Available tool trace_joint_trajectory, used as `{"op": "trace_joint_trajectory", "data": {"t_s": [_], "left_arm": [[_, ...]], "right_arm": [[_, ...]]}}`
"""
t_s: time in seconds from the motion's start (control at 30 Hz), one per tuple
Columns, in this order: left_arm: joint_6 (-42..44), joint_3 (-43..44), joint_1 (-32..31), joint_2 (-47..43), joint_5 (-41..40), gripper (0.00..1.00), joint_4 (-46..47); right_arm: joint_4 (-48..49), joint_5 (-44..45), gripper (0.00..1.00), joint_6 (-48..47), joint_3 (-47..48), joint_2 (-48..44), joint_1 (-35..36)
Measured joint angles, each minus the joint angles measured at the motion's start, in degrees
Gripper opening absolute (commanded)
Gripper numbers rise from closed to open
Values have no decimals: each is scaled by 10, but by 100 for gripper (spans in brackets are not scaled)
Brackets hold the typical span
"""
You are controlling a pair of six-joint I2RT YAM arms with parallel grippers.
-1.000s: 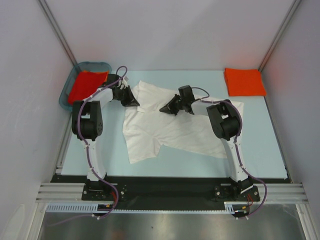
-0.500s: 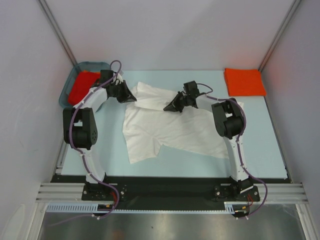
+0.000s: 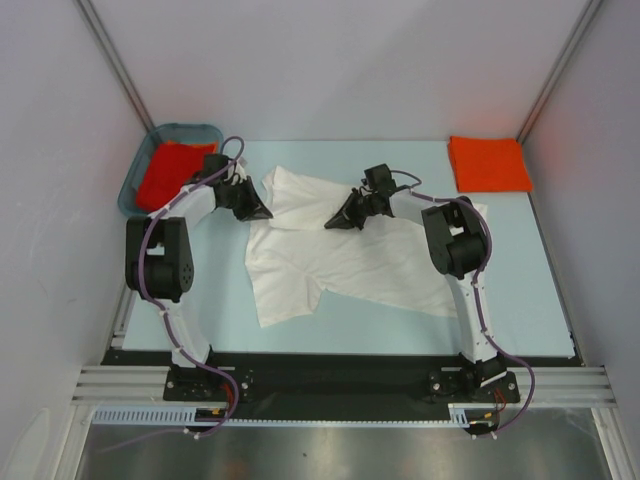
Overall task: Fold and stack the t-shirts
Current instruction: Fold the tshirt
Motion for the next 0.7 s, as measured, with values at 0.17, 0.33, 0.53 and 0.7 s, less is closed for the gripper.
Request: {"op": "trace_joint_trajectory", "data": {"t_s": [0.17, 0.33, 0.53, 0.7], "left_arm": [[0, -9, 1, -7, -2, 0, 0], [0, -12, 1, -8, -4, 4, 2], [22, -18, 3, -14, -41, 49, -8], [34, 49, 5, -9, -63, 61, -15]], "right_arm": [[-10, -1, 0, -8, -4, -14, 2], [-11, -8, 0, -17, -5, -29, 2], [-80, -4, 36, -58, -5, -29, 1], [-159, 33, 60, -120, -5, -51, -10]]}}
